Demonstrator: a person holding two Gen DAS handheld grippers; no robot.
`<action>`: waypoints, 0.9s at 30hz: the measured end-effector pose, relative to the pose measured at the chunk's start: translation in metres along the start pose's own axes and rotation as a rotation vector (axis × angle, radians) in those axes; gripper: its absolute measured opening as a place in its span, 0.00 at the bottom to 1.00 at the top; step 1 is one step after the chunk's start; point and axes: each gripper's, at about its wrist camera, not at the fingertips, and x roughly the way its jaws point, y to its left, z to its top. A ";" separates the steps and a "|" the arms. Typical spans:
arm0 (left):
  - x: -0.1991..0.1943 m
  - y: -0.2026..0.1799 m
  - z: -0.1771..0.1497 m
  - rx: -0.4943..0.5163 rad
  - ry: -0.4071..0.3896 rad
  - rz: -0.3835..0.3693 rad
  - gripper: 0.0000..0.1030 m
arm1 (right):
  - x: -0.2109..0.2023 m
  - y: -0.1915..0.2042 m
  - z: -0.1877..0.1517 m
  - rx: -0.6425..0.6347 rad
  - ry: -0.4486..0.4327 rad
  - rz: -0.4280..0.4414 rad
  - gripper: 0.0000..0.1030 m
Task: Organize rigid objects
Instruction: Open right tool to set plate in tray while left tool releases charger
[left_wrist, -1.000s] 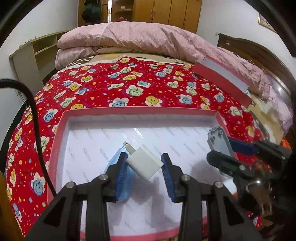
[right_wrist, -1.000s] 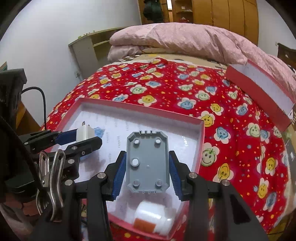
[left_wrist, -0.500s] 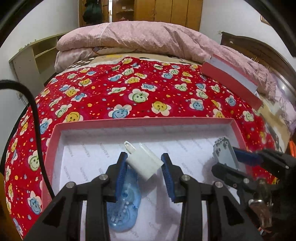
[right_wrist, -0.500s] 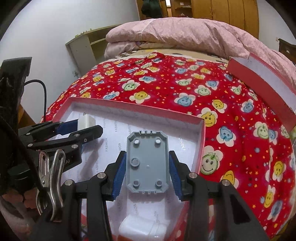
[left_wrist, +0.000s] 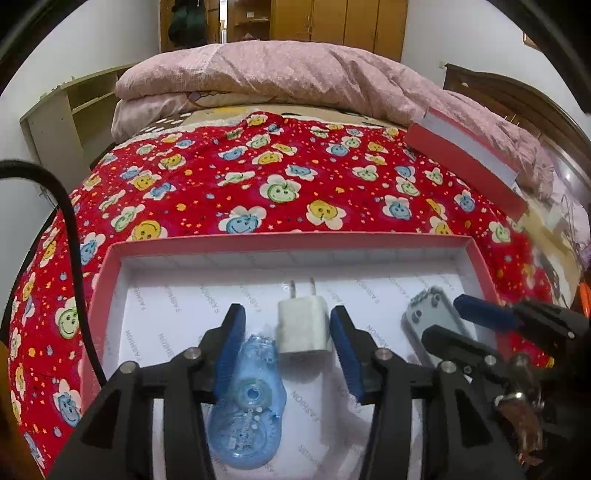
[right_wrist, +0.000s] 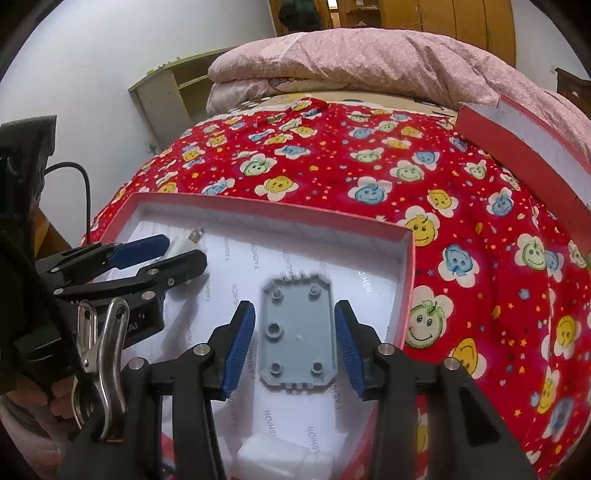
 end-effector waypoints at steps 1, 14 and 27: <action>-0.002 0.001 0.000 -0.001 -0.007 0.008 0.52 | -0.002 0.000 0.000 0.000 -0.004 -0.002 0.45; -0.041 0.005 -0.005 -0.001 -0.061 0.059 0.54 | -0.036 0.012 -0.002 -0.064 -0.070 0.019 0.50; -0.084 0.006 -0.028 -0.009 -0.072 0.060 0.54 | -0.072 0.027 -0.016 -0.106 -0.094 0.044 0.50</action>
